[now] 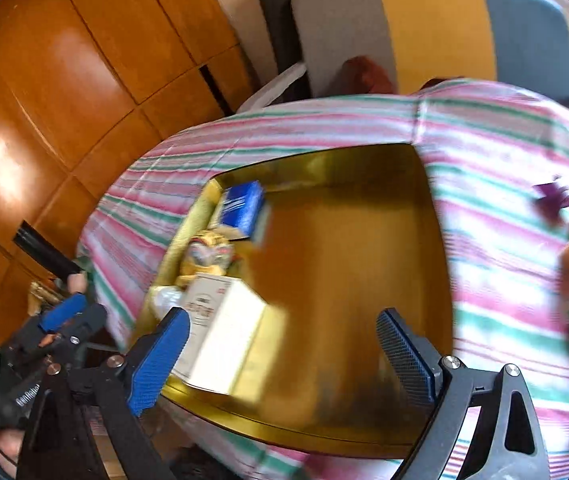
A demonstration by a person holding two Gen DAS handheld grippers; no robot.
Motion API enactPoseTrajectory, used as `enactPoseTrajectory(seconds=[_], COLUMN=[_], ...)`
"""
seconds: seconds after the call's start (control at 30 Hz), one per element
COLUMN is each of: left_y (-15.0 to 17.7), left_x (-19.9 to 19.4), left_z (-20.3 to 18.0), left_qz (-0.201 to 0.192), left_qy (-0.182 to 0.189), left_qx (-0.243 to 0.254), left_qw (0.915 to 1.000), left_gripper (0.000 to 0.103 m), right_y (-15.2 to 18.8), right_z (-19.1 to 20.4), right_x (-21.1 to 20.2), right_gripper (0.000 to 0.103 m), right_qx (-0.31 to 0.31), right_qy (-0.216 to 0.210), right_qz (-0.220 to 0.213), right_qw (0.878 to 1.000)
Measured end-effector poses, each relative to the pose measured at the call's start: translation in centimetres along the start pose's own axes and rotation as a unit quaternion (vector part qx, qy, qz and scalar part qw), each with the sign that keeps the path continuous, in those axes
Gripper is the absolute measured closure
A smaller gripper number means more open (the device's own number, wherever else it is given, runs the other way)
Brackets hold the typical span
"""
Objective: Organize objects
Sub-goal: 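Return both tools to the items and grasp the snack bag with the left gripper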
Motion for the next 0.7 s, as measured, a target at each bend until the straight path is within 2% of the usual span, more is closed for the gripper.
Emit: enactPoseTrajectory(seconds=[0.23,0.4,0.5,0.63,0.7], left_y=[0.7,0.5,0.2,-0.1,-0.1], left_x=[0.2,0.2,0.3,0.6,0.7], left_z=[-2.3,-4.6,-6.4,-9.8,-12.3], left_qz=[0.012,0.015,0.023,0.041,0.045], left_qy=[0.017,0.034,0.048,0.089,0.107], left_qx=[0.022,0.042,0.053,0.076,0.098], left_qw=[0.9995,0.9984,0.9972,0.9923,0.9883], left_gripper=[0.036,0.036,0.036,0.036,0.036], right_y=[0.6,1.1,2.1,5.1,6.9], right_z=[-6.8,-13.9,-18.6,-25.6,-28.3], right_x=[-4.9,-9.4,-11.7,-14.9,-16.0], right_gripper=[0.008,0.008,0.008,0.008,0.008], right_qx=[0.020,0.051,0.082,0.160,0.229], right_qy=[0.076,0.157,0.210,0.295,0.306], right_qz=[-0.023,-0.036,-0.044,-0.068,-0.077], right_qw=[0.997,0.986,0.973,0.939,0.921])
Point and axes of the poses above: each gripper's, at about its wrist camera, not at the fingertips, and x roughly the way its jaws point, z to its left, y to its underside, the point moved 1 cm from there along x, roughly the way its jaws point, and after that the axes turned 8 degrees about -x, right-handed, at the moved point
